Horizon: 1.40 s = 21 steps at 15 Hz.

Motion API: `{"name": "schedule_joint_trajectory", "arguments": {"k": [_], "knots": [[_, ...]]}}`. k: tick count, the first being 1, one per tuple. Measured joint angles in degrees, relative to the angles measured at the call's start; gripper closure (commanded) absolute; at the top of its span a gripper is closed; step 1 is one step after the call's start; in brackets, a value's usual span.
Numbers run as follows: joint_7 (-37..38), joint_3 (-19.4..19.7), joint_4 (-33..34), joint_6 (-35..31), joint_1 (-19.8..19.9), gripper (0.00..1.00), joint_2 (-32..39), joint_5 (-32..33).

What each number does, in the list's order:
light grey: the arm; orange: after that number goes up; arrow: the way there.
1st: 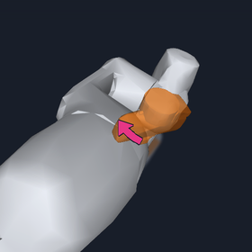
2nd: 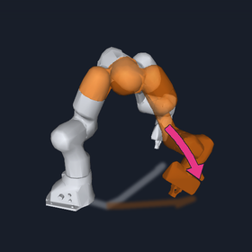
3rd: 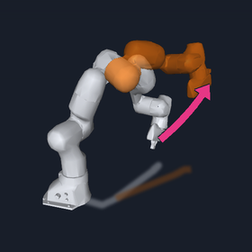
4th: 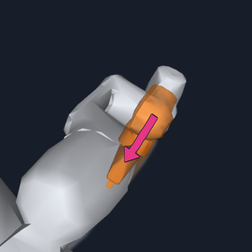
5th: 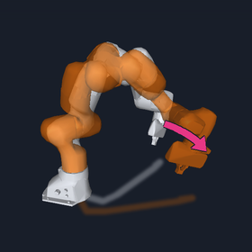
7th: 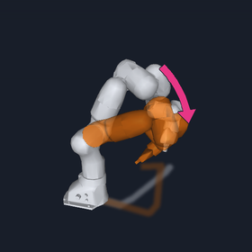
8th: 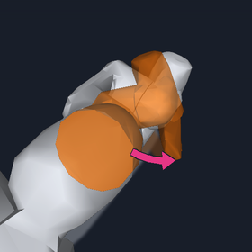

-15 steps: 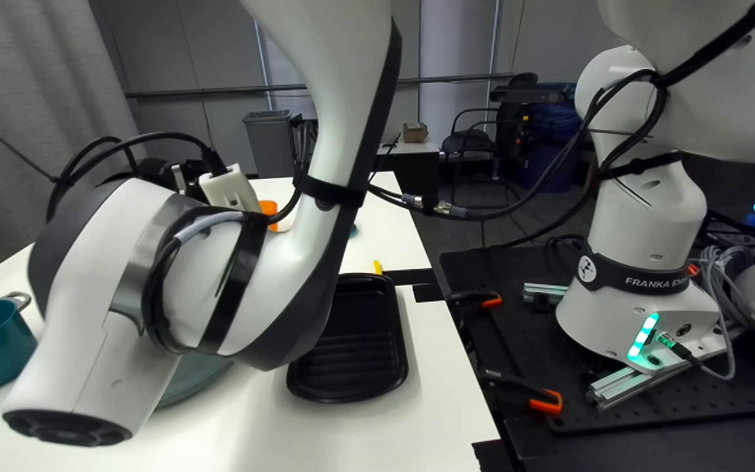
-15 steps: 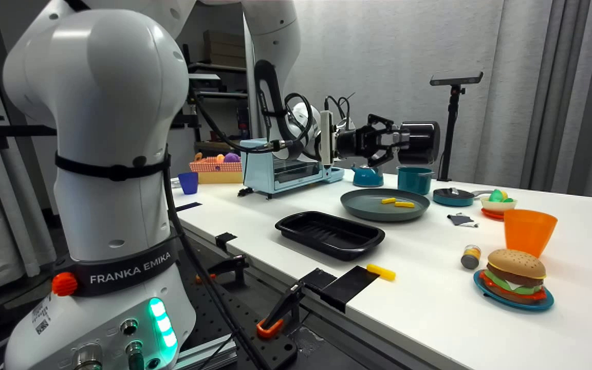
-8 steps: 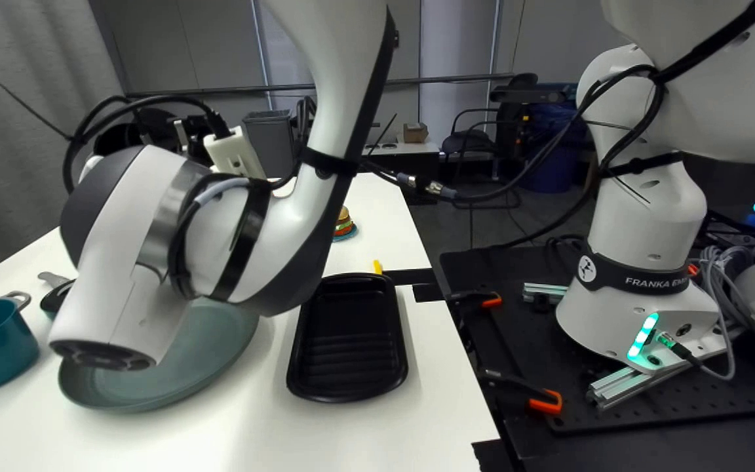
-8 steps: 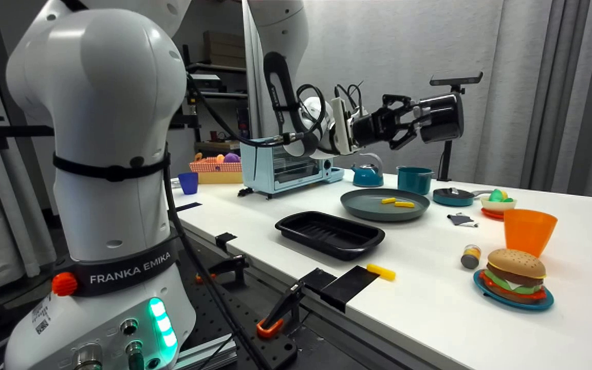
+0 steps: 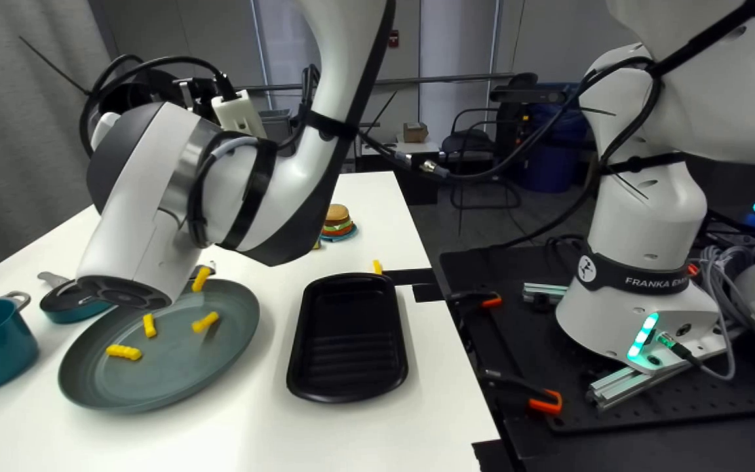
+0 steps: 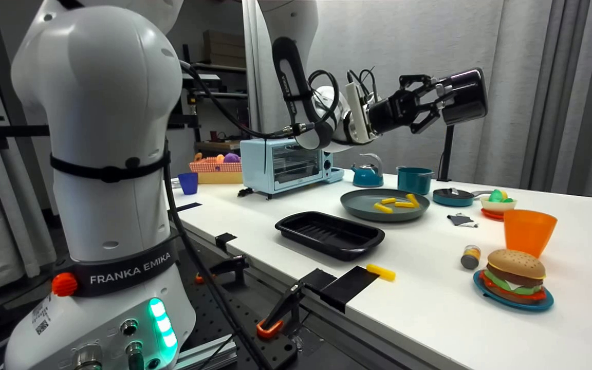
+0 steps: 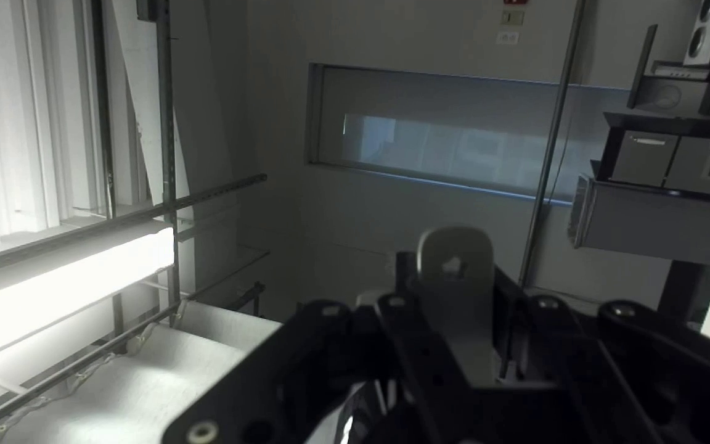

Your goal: Pour the chips from the black pot onto the gray plate

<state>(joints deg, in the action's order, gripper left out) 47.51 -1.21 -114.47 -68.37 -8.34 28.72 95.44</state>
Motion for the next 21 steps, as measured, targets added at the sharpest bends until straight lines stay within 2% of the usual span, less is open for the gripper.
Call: {"name": "schedule_joint_trajectory", "arguments": {"k": [13, 16, 21], "knots": [[0.01, -2.47, -1.17, 0.0, -0.03, 0.93, -0.27, 2.63], [0.82, -3.58, -1.03, -0.22, 0.41, 0.93, -1.85, -0.57], [3.62, -5.56, -0.89, -3.69, 1.12, 0.93, -7.16, -10.86]]}}
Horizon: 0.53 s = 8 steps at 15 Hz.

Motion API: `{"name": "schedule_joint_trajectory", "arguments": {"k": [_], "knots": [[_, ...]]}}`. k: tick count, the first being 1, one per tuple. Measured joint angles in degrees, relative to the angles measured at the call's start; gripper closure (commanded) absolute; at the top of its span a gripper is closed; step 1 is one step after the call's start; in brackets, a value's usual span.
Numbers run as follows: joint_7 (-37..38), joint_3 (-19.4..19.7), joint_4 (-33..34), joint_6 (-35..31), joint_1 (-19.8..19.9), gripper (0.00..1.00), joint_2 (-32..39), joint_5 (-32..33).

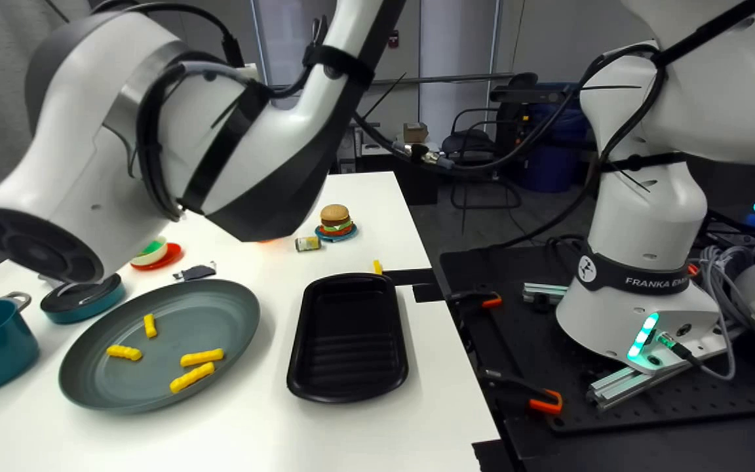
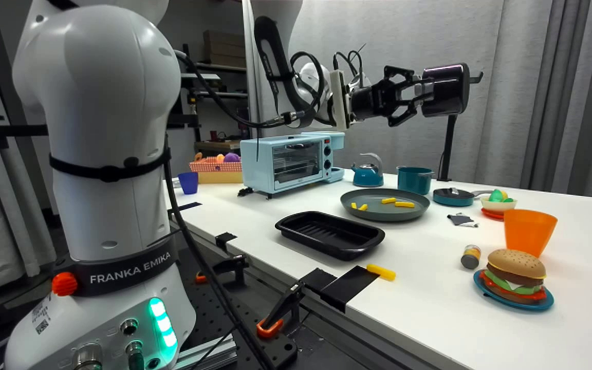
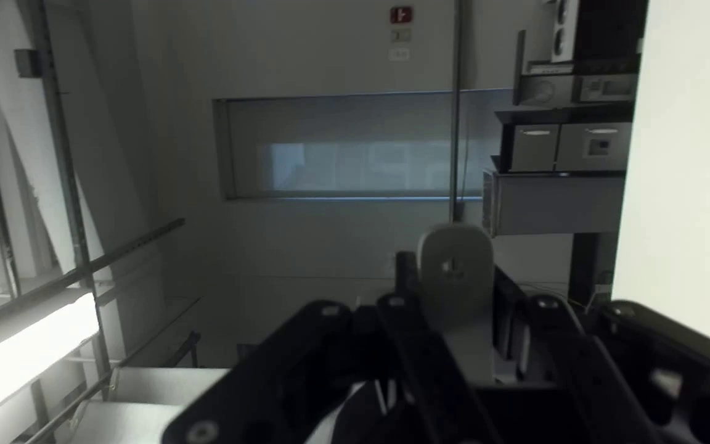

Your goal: Pour the chips from the black pot onto the gray plate

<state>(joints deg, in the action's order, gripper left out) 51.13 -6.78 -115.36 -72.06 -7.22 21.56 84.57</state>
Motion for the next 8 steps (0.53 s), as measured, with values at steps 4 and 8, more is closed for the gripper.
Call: {"name": "schedule_joint_trajectory", "arguments": {"k": [4, 8], "knots": [[2.03, -0.08, -0.04, -6.44, 0.41, 0.93, -4.37, -7.68], [3.01, 0.04, -1.02, -15.43, 1.42, 0.93, -7.86, -14.46]]}}
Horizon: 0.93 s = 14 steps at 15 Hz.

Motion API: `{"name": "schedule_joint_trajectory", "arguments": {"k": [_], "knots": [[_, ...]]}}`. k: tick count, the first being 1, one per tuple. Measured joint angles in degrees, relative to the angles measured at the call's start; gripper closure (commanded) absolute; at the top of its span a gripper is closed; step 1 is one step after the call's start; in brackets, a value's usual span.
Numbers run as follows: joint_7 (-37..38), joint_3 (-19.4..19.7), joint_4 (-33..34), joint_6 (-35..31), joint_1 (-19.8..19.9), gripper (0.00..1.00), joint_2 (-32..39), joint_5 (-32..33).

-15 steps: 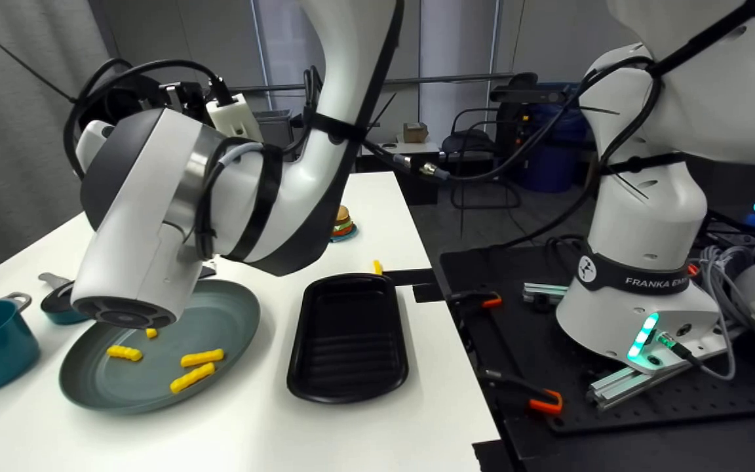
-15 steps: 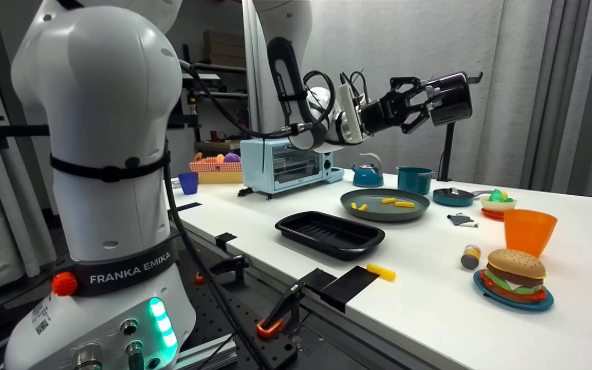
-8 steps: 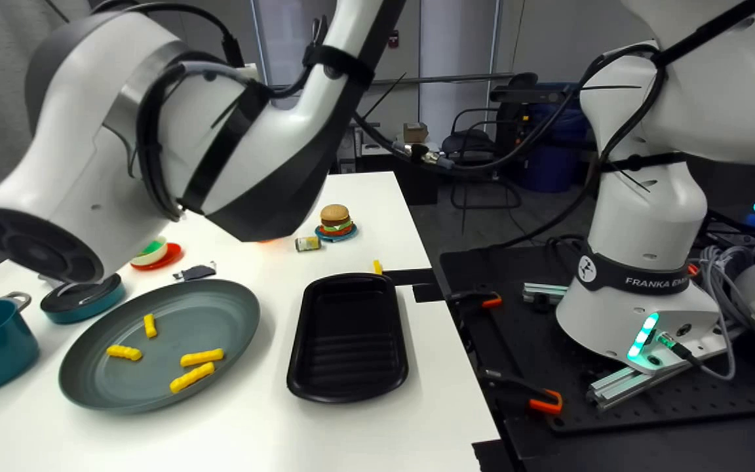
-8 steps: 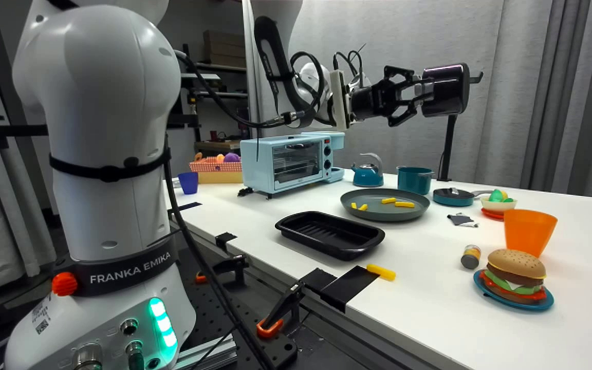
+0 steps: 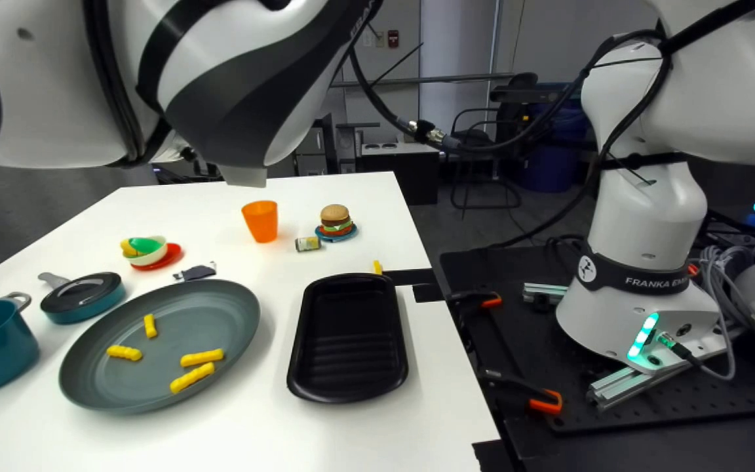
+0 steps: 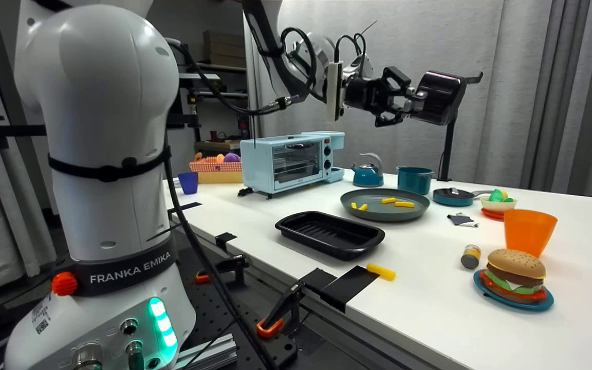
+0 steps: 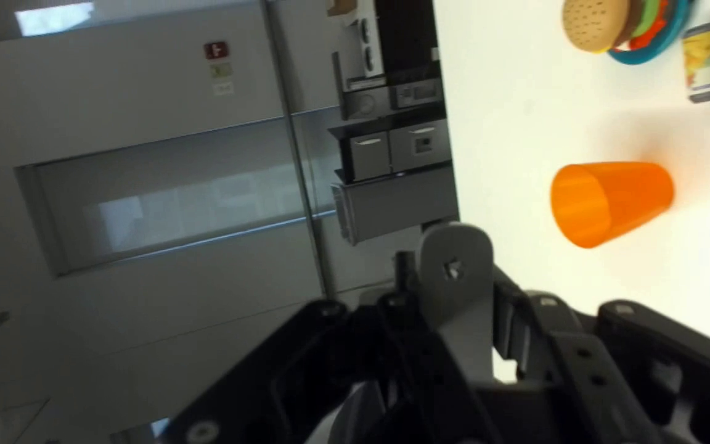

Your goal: Pour the chips from the black pot onto the gray plate

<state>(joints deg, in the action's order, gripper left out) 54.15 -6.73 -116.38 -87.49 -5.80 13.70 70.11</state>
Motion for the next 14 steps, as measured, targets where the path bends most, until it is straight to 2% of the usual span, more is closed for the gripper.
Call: {"name": "schedule_joint_trajectory", "arguments": {"k": [9, 14], "knots": [[-2.0, -0.17, -10.43, -24.42, 0.28, 0.93, -7.7, -14.19], [-7.22, -0.05, -15.68, -31.66, 0.27, 0.93, -10.18, -16.66]]}}
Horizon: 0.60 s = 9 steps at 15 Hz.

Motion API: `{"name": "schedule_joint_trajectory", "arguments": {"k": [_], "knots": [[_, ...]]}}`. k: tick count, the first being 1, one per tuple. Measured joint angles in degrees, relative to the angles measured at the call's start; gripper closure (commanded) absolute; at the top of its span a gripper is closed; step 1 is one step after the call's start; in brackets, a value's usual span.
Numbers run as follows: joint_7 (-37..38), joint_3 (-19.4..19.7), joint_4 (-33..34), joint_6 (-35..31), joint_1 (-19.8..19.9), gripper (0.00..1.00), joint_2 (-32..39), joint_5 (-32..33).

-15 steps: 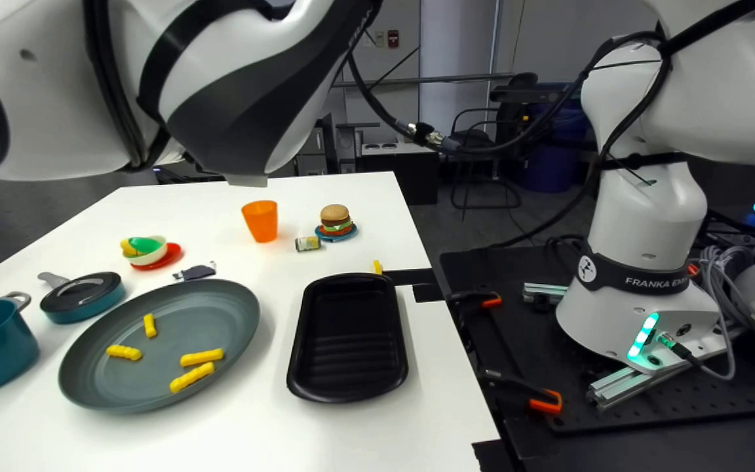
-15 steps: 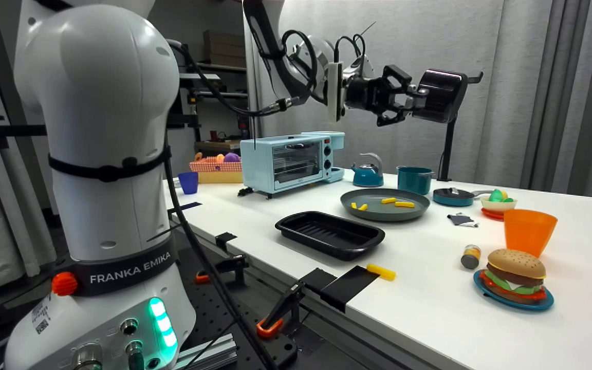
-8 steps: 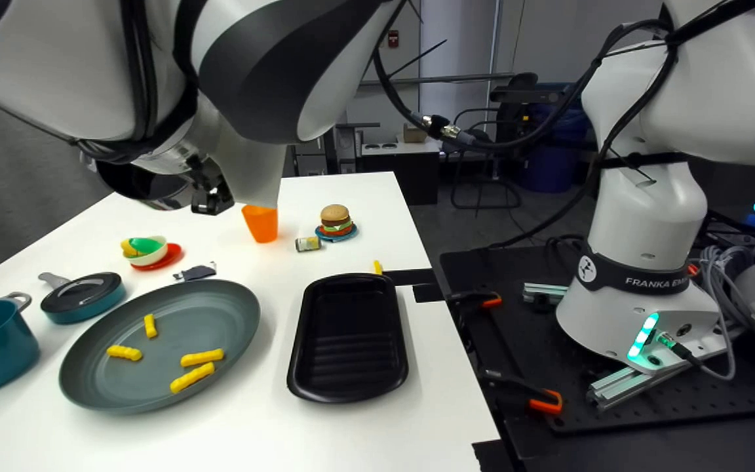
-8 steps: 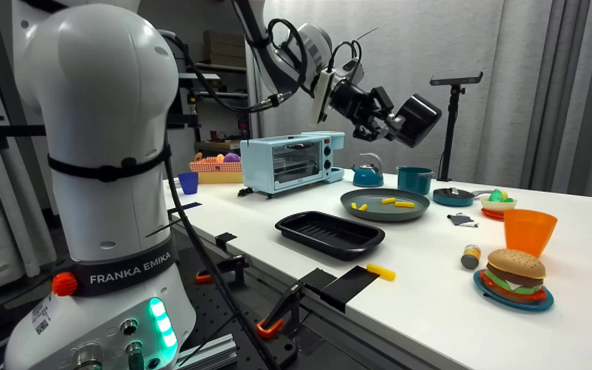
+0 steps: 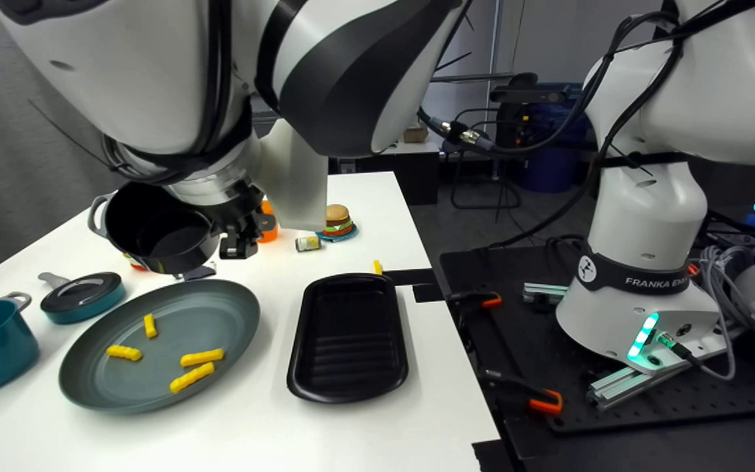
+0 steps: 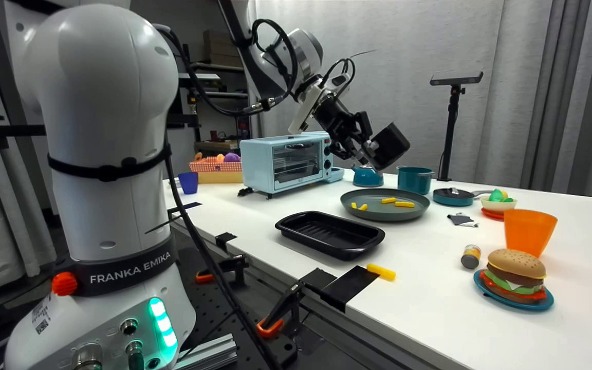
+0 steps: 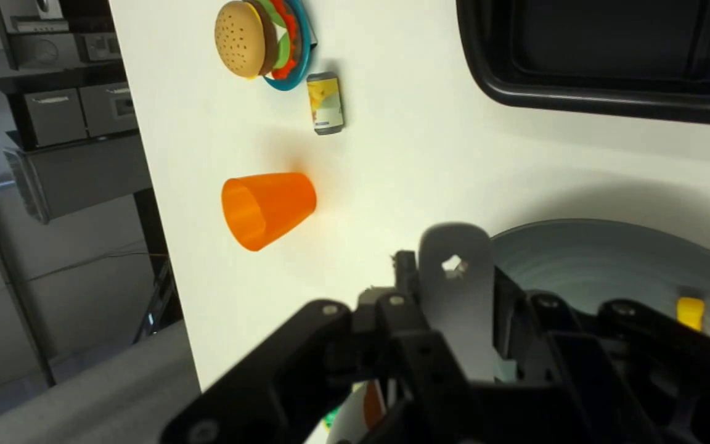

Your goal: Pour the chips from the black pot onto the gray plate

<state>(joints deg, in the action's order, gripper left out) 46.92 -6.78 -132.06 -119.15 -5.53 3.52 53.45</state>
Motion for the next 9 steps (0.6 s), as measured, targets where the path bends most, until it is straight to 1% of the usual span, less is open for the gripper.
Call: {"name": "schedule_joint_trajectory", "arguments": {"k": [4, 9], "knots": [[-7.03, -0.3, -2.82, -2.35, -0.38, 0.93, -1.64, -2.74], [-14.83, -1.5, -5.52, -2.64, -1.85, 0.93, -2.96, -5.51]]}}
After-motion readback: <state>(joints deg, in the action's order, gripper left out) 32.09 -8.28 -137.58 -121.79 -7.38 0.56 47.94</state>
